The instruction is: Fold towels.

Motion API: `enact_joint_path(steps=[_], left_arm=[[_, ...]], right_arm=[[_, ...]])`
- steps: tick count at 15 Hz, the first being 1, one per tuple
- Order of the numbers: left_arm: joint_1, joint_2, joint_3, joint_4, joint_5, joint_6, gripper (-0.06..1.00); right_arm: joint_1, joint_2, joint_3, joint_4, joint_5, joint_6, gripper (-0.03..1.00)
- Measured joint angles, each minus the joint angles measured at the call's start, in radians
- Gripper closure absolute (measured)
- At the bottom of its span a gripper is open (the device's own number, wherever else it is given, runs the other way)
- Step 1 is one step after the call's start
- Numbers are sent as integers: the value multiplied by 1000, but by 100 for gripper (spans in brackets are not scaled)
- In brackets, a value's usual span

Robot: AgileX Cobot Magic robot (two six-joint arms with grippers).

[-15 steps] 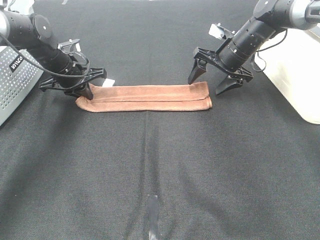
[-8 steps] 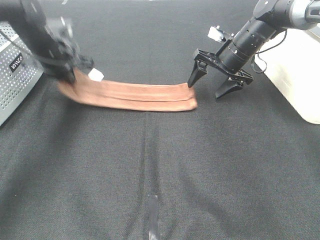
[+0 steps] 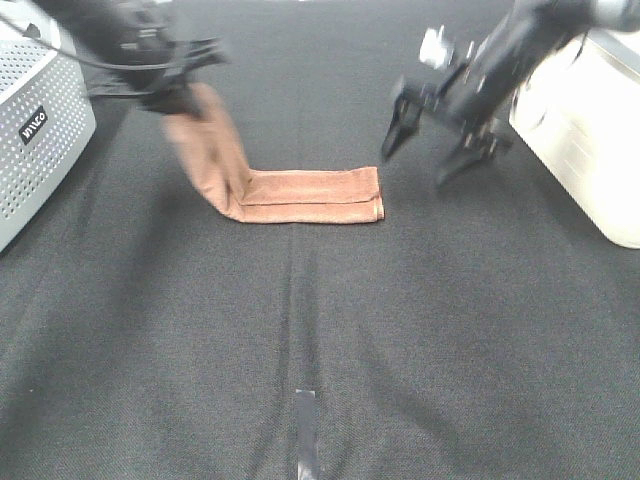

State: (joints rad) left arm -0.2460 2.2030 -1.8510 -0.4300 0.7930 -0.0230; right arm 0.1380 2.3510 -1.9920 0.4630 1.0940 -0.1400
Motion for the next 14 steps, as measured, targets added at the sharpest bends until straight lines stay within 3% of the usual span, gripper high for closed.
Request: enact_joint_path(steps=[3, 8, 10, 11, 14], left_arm=[[-54, 20, -2, -56, -67, 3, 89], [-195, 94, -2, -121, -315, 3, 89], [-226, 113, -2, -163, -353, 3, 83], [-233, 120, -2, -186, -365, 3, 74], [-236, 124, -2, -235, -372, 3, 21]], right_arm=[[0, -50, 0, -38, 1, 6, 15], [0, -139, 0, -148, 12, 40, 15], [0, -143, 0, -177, 27, 57, 15], [0, -143, 0, -186, 28, 61, 15], [0, -143, 0, -192, 28, 73, 15]])
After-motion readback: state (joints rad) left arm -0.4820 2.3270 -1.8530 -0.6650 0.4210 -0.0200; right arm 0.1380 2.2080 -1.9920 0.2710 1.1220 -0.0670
